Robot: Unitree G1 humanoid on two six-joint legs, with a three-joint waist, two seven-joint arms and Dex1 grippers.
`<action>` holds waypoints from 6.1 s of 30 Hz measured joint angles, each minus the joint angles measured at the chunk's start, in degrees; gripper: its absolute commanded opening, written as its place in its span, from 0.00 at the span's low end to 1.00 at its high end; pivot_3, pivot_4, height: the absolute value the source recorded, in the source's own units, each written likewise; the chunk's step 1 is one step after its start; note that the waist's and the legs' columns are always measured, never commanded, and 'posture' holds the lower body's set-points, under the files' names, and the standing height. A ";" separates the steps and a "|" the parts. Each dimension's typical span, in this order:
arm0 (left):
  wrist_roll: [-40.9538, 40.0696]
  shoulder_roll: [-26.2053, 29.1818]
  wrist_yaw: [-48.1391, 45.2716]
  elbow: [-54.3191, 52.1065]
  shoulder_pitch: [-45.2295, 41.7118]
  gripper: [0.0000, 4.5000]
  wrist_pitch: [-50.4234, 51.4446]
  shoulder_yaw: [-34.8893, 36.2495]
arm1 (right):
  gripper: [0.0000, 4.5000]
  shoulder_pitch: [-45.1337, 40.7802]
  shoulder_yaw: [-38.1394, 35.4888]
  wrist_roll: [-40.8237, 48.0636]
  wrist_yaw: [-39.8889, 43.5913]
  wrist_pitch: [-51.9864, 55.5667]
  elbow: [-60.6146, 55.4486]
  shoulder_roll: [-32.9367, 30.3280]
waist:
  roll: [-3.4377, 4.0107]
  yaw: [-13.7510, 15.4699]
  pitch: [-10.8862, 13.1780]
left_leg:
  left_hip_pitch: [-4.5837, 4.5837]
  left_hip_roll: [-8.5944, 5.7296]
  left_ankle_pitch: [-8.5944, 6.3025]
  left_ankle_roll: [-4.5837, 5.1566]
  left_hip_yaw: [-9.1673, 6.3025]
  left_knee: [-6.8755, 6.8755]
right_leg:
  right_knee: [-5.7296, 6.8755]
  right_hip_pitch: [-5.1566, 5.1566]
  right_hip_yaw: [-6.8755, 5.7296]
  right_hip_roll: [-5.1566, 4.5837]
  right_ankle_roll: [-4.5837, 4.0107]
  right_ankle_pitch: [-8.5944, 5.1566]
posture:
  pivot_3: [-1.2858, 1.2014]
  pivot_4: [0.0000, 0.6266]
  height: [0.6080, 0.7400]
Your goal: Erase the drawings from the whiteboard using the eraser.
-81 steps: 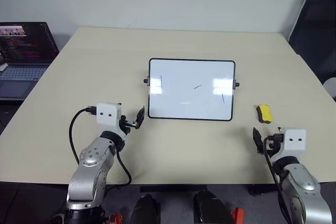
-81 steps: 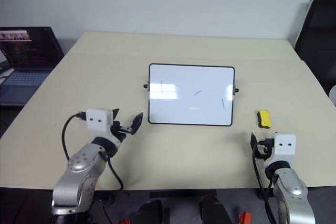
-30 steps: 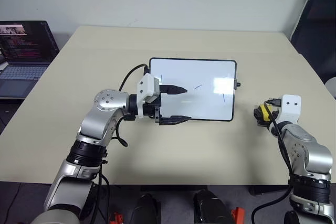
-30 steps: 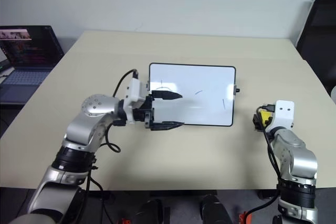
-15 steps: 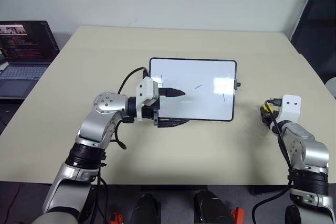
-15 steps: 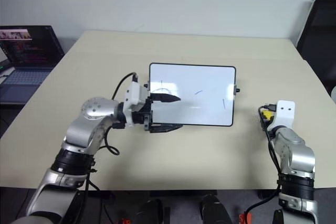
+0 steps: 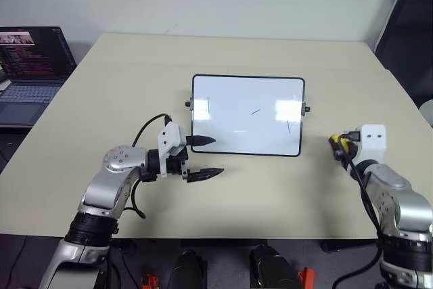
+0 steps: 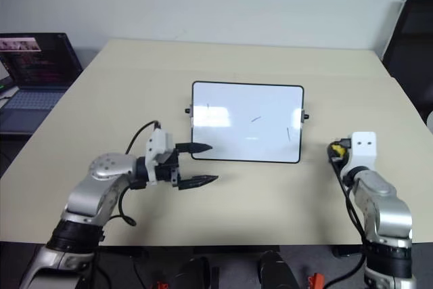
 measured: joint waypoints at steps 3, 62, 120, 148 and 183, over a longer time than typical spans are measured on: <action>0.10 -0.34 1.98 -0.59 0.56 1.00 -0.29 0.29 | 0.25 2.63 4.71 0.20 2.81 0.55 -6.66 -2.15 | 0.00 0.06 0.00 | 0.00 -0.02 0.00 0.00 0.01 0.14 | 0.00 0.05 0.02 -0.03 -0.05 -0.02 | 0.52 0.24 1.00; 2.68 -2.64 2.06 4.74 -10.75 1.00 1.25 -2.59 | 0.24 -14.26 24.34 -19.15 8.11 0.03 -0.80 -5.93 | -0.06 0.49 0.00 | -0.05 -0.01 0.02 0.03 0.01 0.37 | 0.02 0.08 0.05 0.02 0.00 0.09 | 0.52 0.24 1.00; 1.36 -7.53 32.97 -13.95 7.17 1.00 9.74 12.46 | 0.24 -6.18 17.60 -10.41 8.15 -13.11 -7.60 6.67 | -0.10 -0.09 0.02 | -0.01 -0.01 0.01 0.01 0.04 0.44 | 0.00 0.07 0.07 -0.01 -0.05 0.12 | 0.52 0.24 1.00; 1.58 -8.09 30.22 -8.26 3.78 1.00 5.87 10.27 | 0.24 -22.61 27.13 -24.88 2.76 -17.25 15.74 8.08 | -0.11 -0.03 0.02 | 0.02 0.00 0.03 0.03 0.03 0.46 | -0.01 0.10 0.04 0.00 -0.08 0.25 | 0.52 0.24 1.00; 1.66 -8.07 29.46 -7.72 3.53 1.00 5.58 9.76 | 0.24 -20.83 31.80 -27.93 12.97 -17.60 12.65 5.79 | -0.11 -0.10 0.02 | 0.02 0.01 0.03 0.03 0.04 0.35 | -0.06 0.05 0.05 0.01 -0.09 0.25 | 0.52 0.24 1.00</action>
